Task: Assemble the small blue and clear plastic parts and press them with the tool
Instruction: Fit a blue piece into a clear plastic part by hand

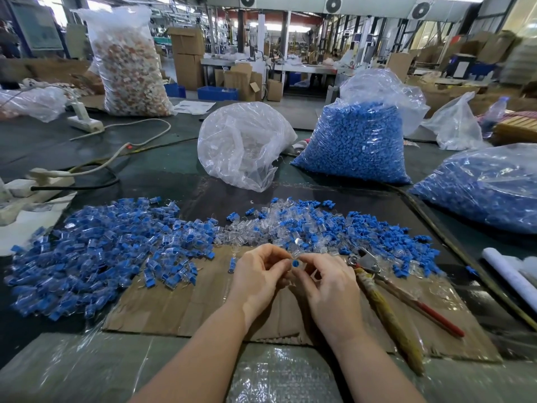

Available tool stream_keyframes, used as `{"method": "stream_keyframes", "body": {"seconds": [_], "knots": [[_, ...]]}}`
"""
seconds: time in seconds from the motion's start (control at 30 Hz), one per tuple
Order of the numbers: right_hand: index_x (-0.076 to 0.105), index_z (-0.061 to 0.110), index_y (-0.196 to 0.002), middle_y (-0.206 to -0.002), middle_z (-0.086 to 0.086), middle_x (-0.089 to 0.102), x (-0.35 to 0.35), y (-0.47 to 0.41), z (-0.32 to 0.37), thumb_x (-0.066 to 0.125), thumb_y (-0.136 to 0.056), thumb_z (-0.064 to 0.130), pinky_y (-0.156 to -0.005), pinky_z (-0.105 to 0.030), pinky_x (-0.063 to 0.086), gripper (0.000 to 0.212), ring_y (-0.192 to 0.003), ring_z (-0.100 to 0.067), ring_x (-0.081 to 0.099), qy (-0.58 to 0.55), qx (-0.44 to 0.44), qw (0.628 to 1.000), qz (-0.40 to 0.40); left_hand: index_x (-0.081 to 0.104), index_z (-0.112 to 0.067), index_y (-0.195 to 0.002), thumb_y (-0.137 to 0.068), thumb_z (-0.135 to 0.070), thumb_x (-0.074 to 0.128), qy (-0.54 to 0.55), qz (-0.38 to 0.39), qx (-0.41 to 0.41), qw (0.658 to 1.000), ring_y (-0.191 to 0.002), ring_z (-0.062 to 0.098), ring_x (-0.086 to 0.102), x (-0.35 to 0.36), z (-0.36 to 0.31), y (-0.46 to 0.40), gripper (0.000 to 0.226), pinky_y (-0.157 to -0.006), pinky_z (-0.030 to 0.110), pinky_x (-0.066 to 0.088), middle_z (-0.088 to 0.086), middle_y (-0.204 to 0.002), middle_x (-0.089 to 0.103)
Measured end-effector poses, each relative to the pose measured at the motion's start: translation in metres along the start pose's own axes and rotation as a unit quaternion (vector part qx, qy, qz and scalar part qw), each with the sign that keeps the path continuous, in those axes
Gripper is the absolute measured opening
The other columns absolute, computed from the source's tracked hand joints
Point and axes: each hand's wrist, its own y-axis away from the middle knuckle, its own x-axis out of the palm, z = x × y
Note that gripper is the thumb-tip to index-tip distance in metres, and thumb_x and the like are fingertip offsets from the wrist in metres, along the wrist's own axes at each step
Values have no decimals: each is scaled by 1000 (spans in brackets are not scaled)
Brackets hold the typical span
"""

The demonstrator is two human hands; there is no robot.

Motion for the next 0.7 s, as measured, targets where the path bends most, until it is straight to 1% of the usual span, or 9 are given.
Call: {"method": "stream_keyframes", "body": {"seconds": [0.07,0.13,0.2,0.3,0.4,0.53,0.7], "knots": [[70,16,-103,-89,3,67,-2,0,1,73,-79,12,-83,-40,47,24,-87,-20,60,-9,-11,1000,3,65,-12,-81,-85,2,61,1,4,-4,1000,-59,10,63,0,0,0,15,-58,20,53,3,-69,66],[71,16,-104,-88,3,66,-4,0,2,73,-78,10,-80,-43,48,27,-85,-21,60,-19,-19,1000,9,65,-11,-81,-85,3,60,12,4,-6,1000,-58,9,63,0,0,0,16,-57,19,52,4,-68,66],[72,16,-101,-86,2,66,-4,-2,2,74,-77,10,-76,-46,49,24,-84,-22,59,-26,-24,999,10,65,-12,-80,-85,4,60,9,4,-3,1000,-58,9,63,0,1,-1,17,-57,19,51,4,-68,67],[73,17,-99,-85,3,66,-5,-3,3,73,-78,11,-73,-46,49,22,-82,-21,59,-27,-28,999,8,65,-13,-80,-85,4,60,2,8,1,1000,-59,10,63,0,0,0,18,-57,18,50,4,-68,67],[73,18,-99,-85,5,66,-5,-2,3,73,-79,13,-75,-44,48,21,-82,-17,58,-19,-28,999,6,66,-13,-80,-85,3,62,-9,9,9,1000,-62,11,64,0,0,0,17,-59,19,52,4,-70,68],[73,18,-98,-86,5,66,-5,-2,3,71,-80,14,-77,-43,47,18,-84,-18,58,-21,-23,1000,6,66,-13,-80,-83,0,65,-19,9,16,1000,-66,13,64,0,-1,-1,14,-64,24,55,6,-72,68],[72,18,-98,-87,5,66,-6,-3,5,70,-82,15,-79,-43,47,16,-85,-18,58,-13,-20,1000,17,65,-12,-79,-80,1,68,-26,12,14,1000,-63,9,63,-1,-3,-1,13,-61,21,54,5,-71,67]]}}
